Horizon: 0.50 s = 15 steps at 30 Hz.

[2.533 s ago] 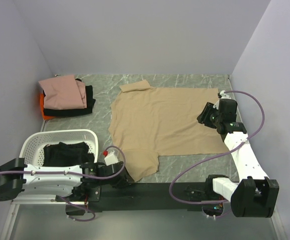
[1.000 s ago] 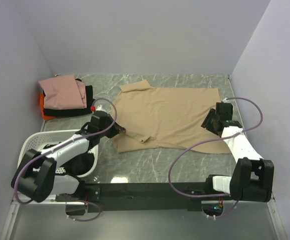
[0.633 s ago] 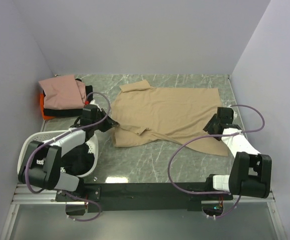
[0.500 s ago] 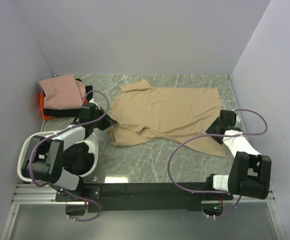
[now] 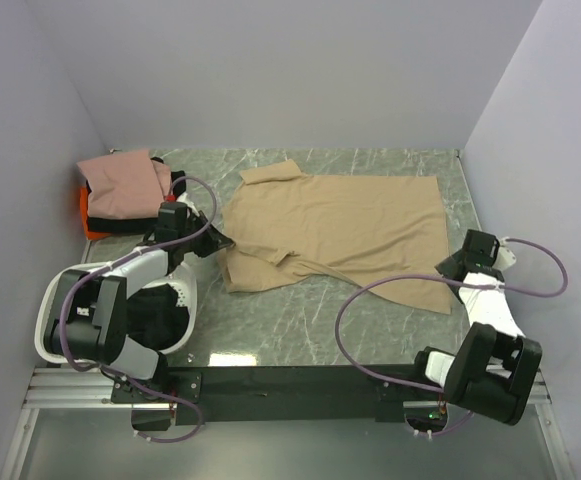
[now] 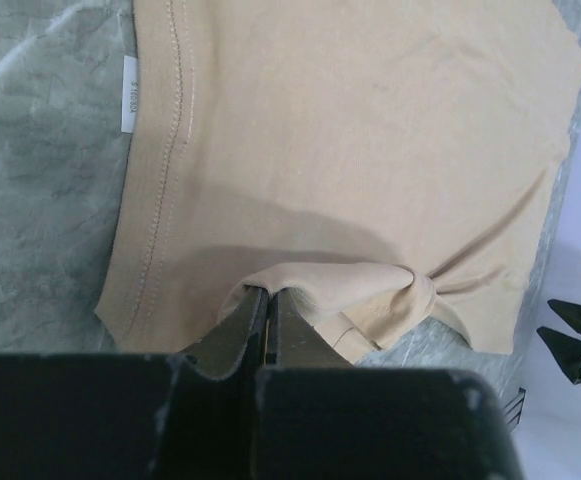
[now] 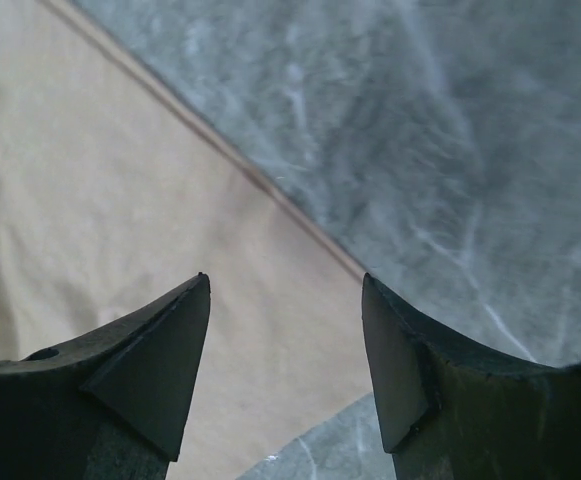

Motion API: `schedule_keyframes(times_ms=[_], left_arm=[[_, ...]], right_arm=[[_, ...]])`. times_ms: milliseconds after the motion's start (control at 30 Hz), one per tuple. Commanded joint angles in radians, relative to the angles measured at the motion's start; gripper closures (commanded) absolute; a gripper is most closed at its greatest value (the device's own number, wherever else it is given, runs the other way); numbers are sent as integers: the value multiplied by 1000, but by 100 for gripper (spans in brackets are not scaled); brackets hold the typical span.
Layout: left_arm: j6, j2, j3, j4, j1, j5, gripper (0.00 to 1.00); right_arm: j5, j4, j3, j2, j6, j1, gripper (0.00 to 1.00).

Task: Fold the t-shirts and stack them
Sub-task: Fold the tshirt

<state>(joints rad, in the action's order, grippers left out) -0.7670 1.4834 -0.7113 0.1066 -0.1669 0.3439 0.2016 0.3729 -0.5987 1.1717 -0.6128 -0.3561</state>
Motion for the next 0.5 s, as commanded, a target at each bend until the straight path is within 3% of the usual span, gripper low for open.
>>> schedule_keyframes(times_ms=[0,300,467], left_arm=[[28,-40,-36,16,7,30,99],[23,-58,-36,2,7,41,99],[21,-71,-28,1,7,38,100]], right_arm=[[21,24,31,-56,-19,-67,31],[-123,-2,74,58,-68,-109,32],[-117,0,88,36,-79,-109,32]])
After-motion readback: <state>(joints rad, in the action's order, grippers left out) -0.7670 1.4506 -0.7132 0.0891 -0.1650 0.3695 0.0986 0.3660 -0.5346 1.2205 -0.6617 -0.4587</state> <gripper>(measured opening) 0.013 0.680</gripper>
